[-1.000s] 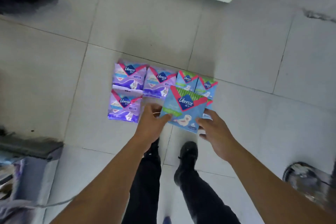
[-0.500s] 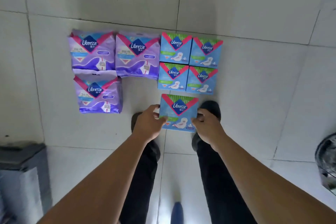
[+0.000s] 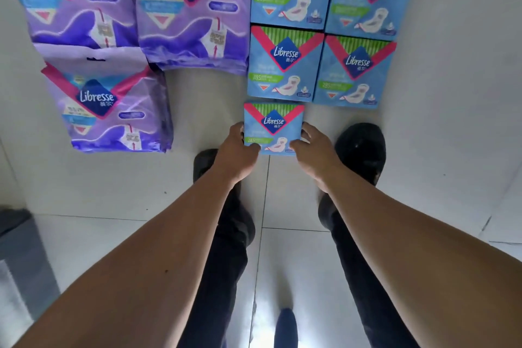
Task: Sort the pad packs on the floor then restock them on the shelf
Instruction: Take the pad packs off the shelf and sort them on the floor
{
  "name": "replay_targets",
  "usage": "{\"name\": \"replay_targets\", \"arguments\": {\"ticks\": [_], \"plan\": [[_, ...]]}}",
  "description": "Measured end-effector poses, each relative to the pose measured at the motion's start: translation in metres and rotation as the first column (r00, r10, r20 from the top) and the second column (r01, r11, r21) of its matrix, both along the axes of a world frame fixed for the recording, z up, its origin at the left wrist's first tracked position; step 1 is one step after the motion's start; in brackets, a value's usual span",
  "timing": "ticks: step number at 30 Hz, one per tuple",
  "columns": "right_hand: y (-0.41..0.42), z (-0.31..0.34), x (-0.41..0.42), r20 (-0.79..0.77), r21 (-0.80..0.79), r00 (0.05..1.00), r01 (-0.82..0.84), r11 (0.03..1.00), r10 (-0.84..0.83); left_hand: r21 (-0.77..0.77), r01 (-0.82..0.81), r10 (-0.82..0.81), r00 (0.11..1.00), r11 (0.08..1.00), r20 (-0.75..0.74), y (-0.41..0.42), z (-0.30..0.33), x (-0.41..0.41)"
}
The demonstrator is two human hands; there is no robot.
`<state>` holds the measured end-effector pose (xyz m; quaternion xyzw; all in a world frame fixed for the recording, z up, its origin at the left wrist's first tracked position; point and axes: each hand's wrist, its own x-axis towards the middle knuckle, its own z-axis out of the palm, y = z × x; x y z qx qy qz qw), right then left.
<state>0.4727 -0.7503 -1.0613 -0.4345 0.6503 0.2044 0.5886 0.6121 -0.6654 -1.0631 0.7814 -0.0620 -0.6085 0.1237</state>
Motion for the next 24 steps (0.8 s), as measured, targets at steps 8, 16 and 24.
{"name": "replay_targets", "arguments": {"ticks": [8,16,24], "plan": [[-0.009,0.011,0.003,0.03,-0.026,0.999,0.044,0.999,-0.043,-0.04,0.06,-0.064,0.993,0.997,-0.103,-0.019,0.022,0.006],[-0.027,0.127,0.011,-0.031,-0.14,0.904,-0.426,0.894,0.426,0.039,0.172,-0.176,0.973,0.984,0.152,-0.012,0.118,0.028],[-0.055,0.324,0.098,-0.051,-0.511,0.674,-0.652,0.561,0.737,-0.229,0.107,0.024,0.864,0.968,0.503,0.001,0.307,0.104]]}}
